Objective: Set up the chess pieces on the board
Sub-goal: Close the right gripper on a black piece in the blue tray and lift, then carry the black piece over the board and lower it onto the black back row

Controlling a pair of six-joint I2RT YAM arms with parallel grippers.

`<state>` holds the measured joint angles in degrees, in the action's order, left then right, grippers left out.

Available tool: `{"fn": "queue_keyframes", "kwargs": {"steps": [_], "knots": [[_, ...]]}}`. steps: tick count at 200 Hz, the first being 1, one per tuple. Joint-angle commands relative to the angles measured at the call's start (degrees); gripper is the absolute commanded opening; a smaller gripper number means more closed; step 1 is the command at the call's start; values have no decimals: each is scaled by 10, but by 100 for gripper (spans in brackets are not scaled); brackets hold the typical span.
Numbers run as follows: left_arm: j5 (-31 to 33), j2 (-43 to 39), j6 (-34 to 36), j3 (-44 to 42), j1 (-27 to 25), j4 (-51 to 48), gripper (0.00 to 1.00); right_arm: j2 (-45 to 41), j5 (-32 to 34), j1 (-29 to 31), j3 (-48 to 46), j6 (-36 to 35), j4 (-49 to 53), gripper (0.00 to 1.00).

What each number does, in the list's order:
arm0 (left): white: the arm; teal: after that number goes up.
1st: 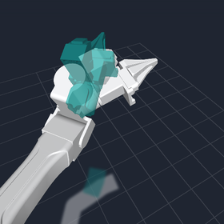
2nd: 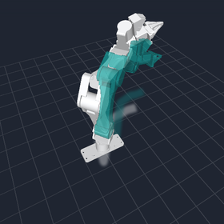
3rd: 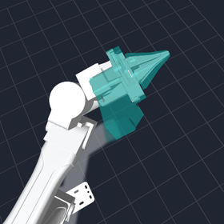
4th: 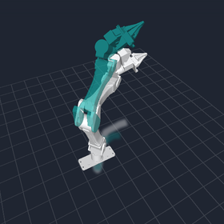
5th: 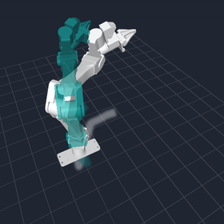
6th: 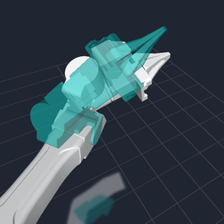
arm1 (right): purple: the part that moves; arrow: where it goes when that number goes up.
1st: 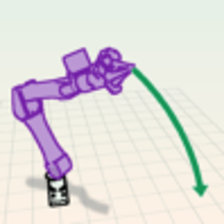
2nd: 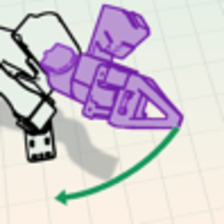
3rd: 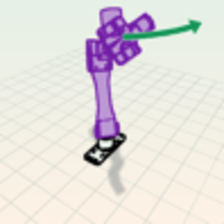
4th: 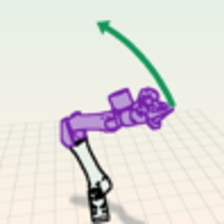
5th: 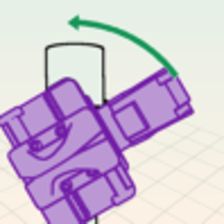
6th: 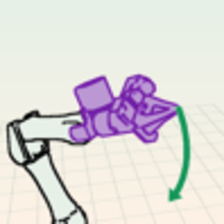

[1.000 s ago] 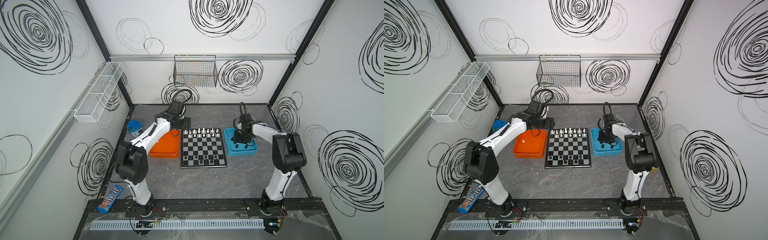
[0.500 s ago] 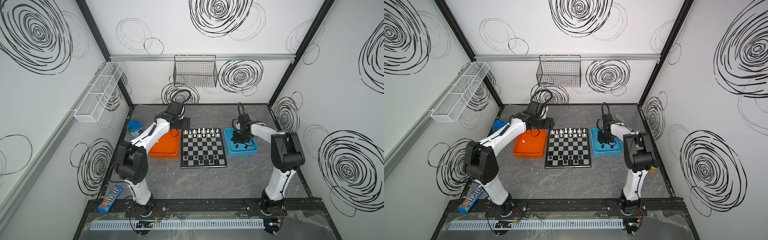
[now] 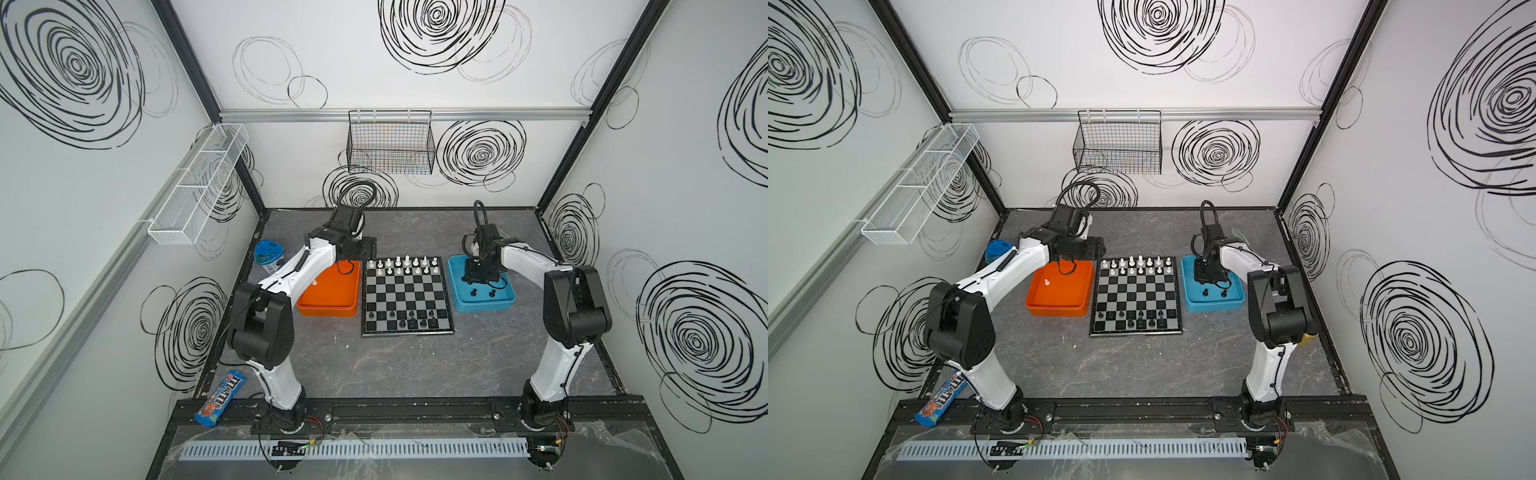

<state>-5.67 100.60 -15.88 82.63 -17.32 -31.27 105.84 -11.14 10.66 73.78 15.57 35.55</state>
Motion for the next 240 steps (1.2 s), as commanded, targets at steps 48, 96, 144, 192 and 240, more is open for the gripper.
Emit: {"fn": "queue_keyframes", "kwargs": {"steps": [48,96,144,192,240], "knots": [[-18,-28,-4,-15,40,27,79,-64,28,26,52,-18,72,3],[-20,-28,-6,-20,72,31,79,-77,36,109,102,-15,115,3],[-21,-27,-9,-26,100,38,79,-64,35,229,153,4,124,4],[-28,-24,-14,-30,126,42,79,-46,16,329,156,31,90,4],[-37,-26,-17,-34,153,45,79,-22,10,402,141,43,54,4]]}}
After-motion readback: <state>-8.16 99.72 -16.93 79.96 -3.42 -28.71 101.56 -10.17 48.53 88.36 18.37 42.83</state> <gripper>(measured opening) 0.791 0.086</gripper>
